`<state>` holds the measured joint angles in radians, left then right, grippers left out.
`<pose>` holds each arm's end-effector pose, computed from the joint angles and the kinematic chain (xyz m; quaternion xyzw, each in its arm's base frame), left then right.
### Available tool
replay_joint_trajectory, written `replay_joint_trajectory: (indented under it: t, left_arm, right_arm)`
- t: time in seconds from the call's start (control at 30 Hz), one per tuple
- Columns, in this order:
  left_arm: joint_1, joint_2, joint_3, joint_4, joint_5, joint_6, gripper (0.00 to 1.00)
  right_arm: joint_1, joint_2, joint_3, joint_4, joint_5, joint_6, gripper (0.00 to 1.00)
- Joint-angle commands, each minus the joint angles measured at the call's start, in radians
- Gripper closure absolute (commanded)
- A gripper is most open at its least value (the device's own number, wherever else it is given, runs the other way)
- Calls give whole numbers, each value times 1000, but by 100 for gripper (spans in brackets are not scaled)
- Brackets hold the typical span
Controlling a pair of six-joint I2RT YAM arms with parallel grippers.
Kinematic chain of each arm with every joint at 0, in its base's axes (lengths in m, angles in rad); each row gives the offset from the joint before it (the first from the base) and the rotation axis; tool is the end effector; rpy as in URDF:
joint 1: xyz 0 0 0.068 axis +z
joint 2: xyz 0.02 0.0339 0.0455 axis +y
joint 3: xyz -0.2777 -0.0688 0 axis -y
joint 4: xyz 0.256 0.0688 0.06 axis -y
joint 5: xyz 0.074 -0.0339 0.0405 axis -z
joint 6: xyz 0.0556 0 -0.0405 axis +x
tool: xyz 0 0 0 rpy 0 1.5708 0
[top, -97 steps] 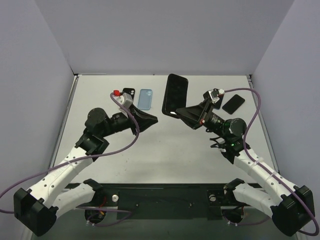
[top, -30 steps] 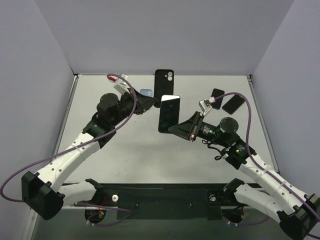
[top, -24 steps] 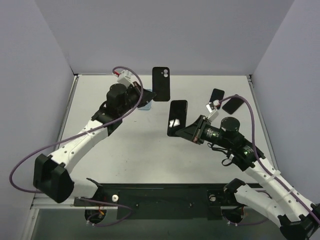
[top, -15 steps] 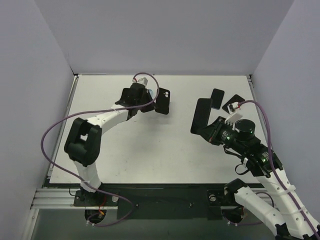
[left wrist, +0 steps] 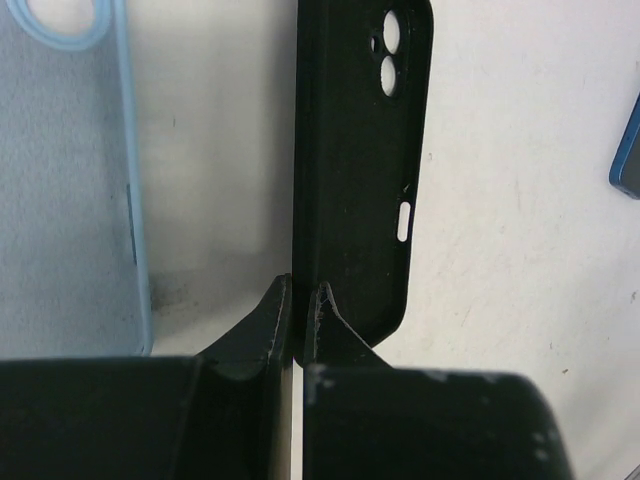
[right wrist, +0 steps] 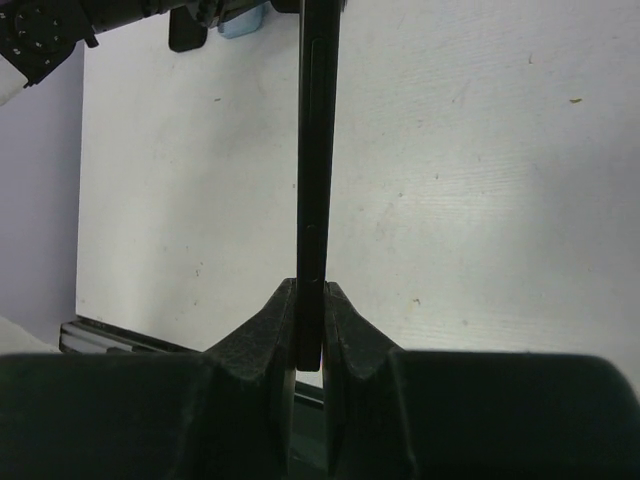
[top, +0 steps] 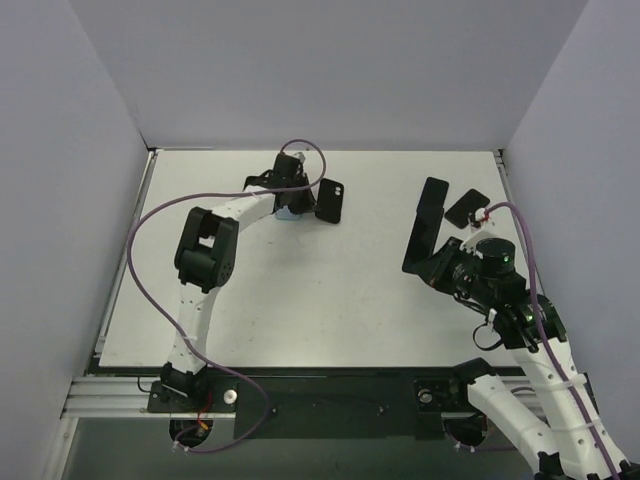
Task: Take the phone out of the phone case
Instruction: Place the phone case at the center of the board.
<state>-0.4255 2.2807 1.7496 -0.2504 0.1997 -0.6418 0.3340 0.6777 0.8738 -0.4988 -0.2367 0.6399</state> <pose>0.4903 -0.2343 0.1557 -0.0610 0.9173 -0.2738 0.2826 0.1519 0.0665 0.3582 0.0528 0.8013 0.3593 0.4754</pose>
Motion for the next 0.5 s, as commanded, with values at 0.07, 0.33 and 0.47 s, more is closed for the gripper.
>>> replay_joint_trajectory:
  t: [0.07,0.33,0.47]
  left_arm:
    - [22,71,151,-139,-6,14,100]
    - [37,97,197,-171,-2,11,75]
    - [37,66,194,-182,-2,10,60]
  right_arm:
    - [-122,19,-6,55,-21,-2,100]
    - [-418,204,-59,282,-119,69,100]
    - [-414,382,31,368,-155,-24,100]
